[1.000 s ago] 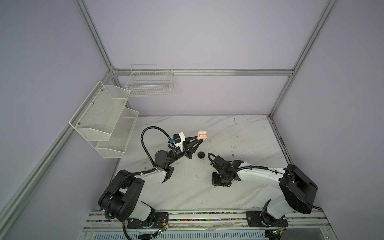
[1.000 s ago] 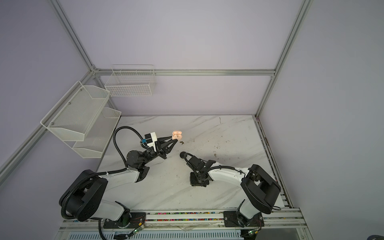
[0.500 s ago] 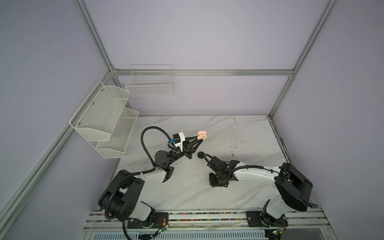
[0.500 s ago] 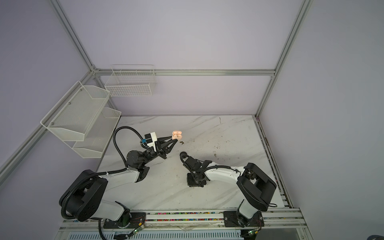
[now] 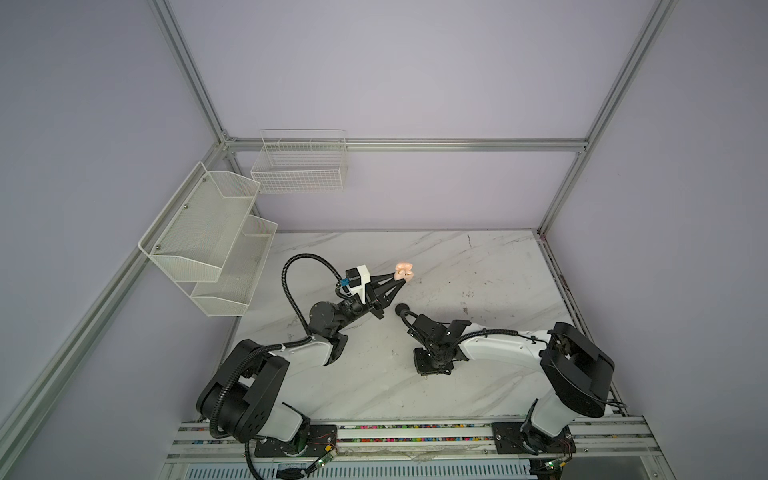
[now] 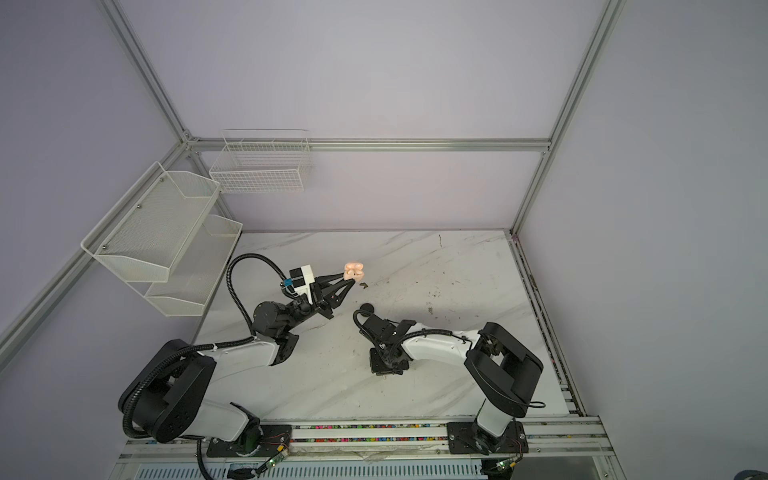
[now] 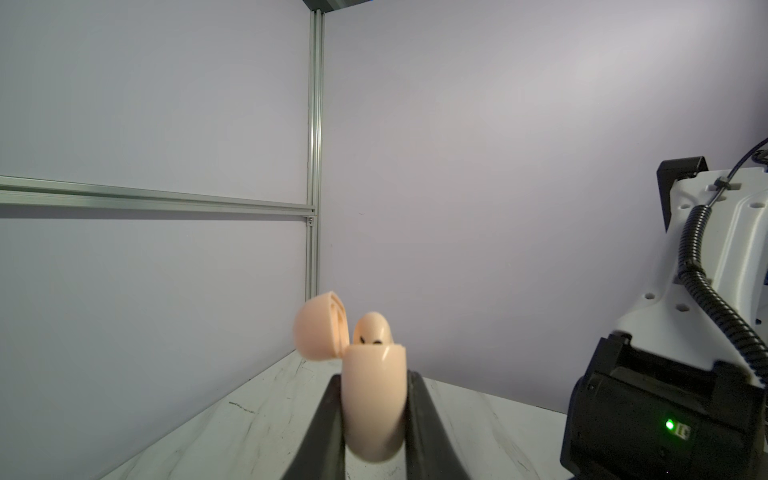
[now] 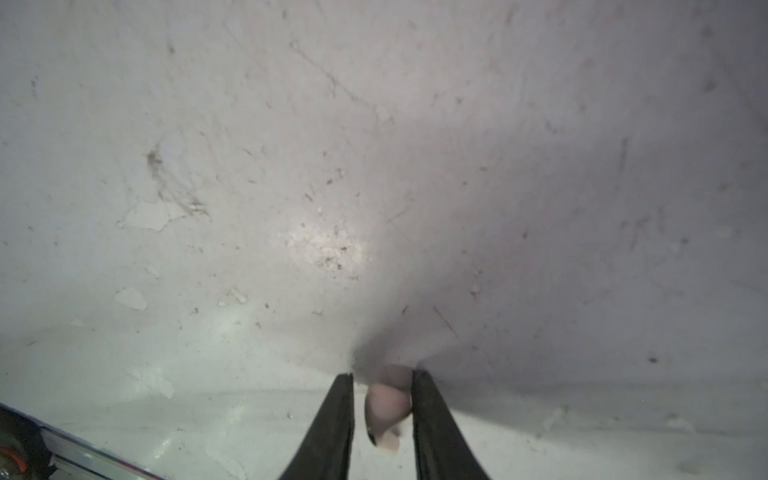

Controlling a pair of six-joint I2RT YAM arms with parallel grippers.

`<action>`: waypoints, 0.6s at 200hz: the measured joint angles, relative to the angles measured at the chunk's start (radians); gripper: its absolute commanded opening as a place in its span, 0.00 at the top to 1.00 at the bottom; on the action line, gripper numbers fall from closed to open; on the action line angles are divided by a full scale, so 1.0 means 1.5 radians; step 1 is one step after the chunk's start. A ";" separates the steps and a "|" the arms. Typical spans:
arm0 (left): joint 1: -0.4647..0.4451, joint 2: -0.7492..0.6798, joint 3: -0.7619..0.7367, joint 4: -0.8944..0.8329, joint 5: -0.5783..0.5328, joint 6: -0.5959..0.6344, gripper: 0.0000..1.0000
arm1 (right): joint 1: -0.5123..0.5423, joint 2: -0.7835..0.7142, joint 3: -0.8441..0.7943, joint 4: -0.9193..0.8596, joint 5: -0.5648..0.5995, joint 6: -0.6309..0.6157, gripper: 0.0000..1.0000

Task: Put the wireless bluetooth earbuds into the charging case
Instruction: 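Close the right gripper on the second pink earbud's stem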

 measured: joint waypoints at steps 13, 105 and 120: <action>0.000 0.000 0.000 0.000 -0.001 0.000 1.00 | 0.000 0.003 0.005 -0.005 0.006 -0.003 0.73; 0.000 -0.009 -0.008 -0.003 -0.011 0.000 1.00 | 0.016 0.014 0.023 -0.034 0.036 -0.011 0.73; 0.000 -0.025 -0.012 -0.001 -0.012 0.000 1.00 | 0.019 0.018 0.028 -0.039 0.041 -0.012 0.72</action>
